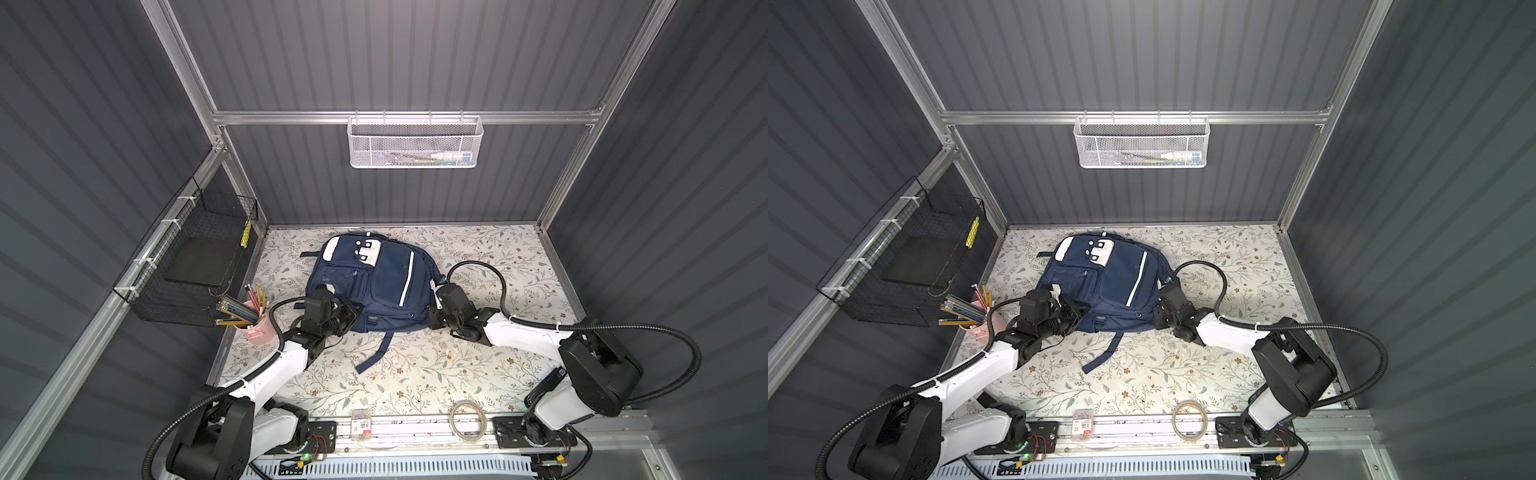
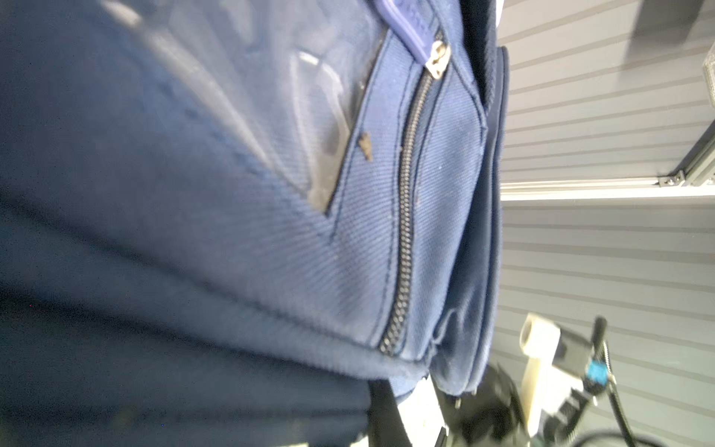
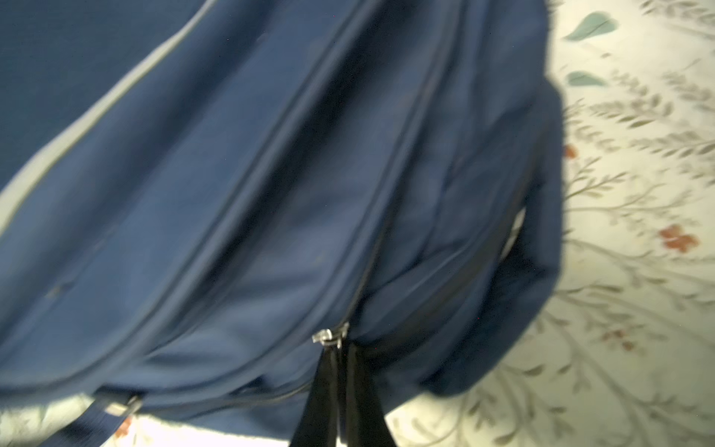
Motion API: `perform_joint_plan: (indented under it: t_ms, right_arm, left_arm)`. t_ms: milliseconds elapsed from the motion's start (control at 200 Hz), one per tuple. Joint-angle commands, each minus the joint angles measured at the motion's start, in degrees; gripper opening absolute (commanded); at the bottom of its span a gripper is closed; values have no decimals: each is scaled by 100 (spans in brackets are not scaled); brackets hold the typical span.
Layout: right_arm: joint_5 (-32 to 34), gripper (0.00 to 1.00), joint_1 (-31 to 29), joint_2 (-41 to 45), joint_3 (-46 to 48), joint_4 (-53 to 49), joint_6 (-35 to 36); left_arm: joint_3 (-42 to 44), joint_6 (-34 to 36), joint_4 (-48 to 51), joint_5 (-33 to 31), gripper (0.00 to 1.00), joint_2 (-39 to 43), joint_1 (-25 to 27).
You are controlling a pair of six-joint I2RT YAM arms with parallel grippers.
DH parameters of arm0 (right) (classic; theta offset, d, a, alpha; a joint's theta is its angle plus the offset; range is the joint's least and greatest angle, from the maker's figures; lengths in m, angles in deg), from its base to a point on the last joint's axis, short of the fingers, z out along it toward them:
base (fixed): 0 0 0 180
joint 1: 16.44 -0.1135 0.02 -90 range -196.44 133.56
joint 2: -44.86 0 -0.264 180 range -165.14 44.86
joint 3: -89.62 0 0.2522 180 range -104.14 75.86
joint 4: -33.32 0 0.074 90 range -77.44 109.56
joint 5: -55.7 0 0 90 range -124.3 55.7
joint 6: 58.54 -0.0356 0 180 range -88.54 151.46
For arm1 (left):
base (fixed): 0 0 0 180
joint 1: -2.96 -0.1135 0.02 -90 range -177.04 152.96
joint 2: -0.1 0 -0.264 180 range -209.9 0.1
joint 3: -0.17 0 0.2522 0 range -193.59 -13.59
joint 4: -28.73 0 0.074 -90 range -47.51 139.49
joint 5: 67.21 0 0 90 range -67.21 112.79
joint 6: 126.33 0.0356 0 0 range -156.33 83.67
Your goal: Pack the student bag
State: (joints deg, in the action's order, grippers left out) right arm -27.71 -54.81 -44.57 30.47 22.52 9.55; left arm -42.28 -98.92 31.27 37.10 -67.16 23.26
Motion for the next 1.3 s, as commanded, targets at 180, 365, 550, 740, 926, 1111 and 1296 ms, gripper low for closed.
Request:
perform_joint_plan:
  t_ms: [180,365,550,740,926,1111,1296]
  right_arm:
    - [-78,0,-243,390,44,-1020,420]
    - [312,0,-1480,862,-56,-1671,282]
    - [-46,0,-2016,415,-438,-1040,-100]
    - [-103,0,-2025,-283,-1086,-702,-244]
    - [-395,0,-2064,-403,-1089,-293,-364]
    - [-350,0,-2122,-123,-771,-145,-461]
    - [523,0,-1936,250,-320,-794,-468]
  left_arm:
    - [-225,553,-41,-239,15,-672,-331]
    - [-867,880,-134,-442,43,-1204,-649]
    - [-787,457,-381,-165,56,-963,-610]
    - [203,-251,228,-893,56,455,337]
    - [555,-923,-500,-1559,58,259,1617]
    - [242,-845,-993,-1559,48,-619,1811]
    - [-13,-515,-357,-1810,0,-330,1803]
